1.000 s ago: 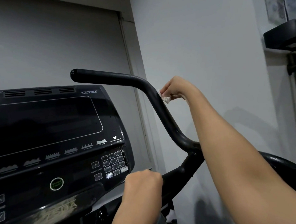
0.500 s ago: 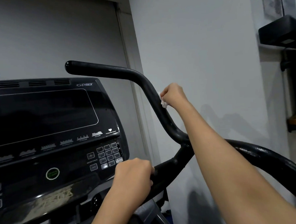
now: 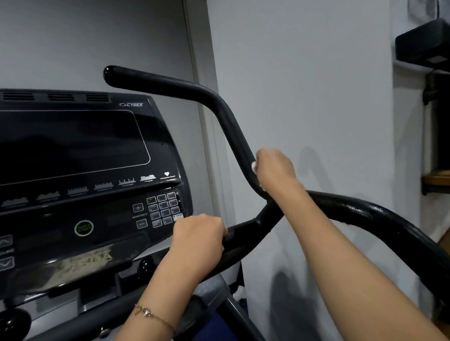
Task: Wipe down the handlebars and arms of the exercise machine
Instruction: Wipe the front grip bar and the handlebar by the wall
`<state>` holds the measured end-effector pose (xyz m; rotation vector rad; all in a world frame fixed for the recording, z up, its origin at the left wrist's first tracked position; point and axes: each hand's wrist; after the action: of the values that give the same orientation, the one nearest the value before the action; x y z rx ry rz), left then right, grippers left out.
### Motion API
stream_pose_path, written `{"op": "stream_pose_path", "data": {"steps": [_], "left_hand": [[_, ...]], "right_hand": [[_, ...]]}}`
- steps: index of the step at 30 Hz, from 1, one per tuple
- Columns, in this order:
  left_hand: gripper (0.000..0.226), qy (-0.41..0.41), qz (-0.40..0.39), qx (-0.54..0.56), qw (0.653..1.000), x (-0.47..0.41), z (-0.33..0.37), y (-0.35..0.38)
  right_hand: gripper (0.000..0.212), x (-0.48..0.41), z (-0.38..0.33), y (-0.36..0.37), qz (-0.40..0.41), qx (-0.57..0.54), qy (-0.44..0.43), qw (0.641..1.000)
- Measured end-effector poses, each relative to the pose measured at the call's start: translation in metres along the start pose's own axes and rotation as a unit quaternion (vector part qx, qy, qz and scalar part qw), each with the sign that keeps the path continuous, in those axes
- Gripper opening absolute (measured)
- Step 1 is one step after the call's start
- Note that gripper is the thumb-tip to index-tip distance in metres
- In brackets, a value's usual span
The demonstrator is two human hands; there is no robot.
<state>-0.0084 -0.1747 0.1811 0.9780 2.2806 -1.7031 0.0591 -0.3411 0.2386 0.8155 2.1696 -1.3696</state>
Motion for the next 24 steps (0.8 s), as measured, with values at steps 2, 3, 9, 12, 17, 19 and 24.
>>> {"op": "stream_pose_path", "data": {"steps": [2,3,9,12,17,19,24], "left_hand": [[0.025,-0.001,-0.003,-0.011,1.000,0.000,0.002,0.000],[0.025,-0.002,-0.005,-0.014,1.000,0.001,0.002,0.000],[0.025,-0.012,-0.021,-0.003,1.000,0.003,0.002,-0.003],[0.026,-0.006,-0.023,-0.015,1.000,0.003,0.004,-0.005],[0.027,0.019,-0.024,-0.015,0.999,0.003,0.005,-0.006],[0.027,0.026,-0.026,-0.008,0.999,0.004,0.004,-0.005],[0.027,0.033,-0.040,0.005,0.999,0.002,0.000,-0.003]], "right_hand": [[0.033,-0.001,0.004,-0.005,-0.034,0.047,0.011,0.998],[0.035,0.001,0.004,-0.006,-0.025,0.050,0.006,0.998],[0.030,0.011,0.003,-0.023,-0.096,0.157,-0.038,0.982],[0.020,-0.001,-0.003,-0.036,-0.158,0.158,-0.063,0.973],[0.019,-0.038,-0.058,-0.032,-0.017,0.266,-0.293,0.918],[0.015,-0.058,-0.088,-0.029,0.042,0.406,-0.400,0.821],[0.018,-0.095,-0.131,-0.010,0.057,0.610,-0.413,0.674]]}}
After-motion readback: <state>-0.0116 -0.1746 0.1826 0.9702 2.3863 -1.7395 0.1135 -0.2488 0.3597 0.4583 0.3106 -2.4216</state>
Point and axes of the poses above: each hand's wrist, its own x-axis away from the middle knuckle, its own y-axis out of the palm, z = x × y, and after that the axes turned 1 degree about -x, right-handed
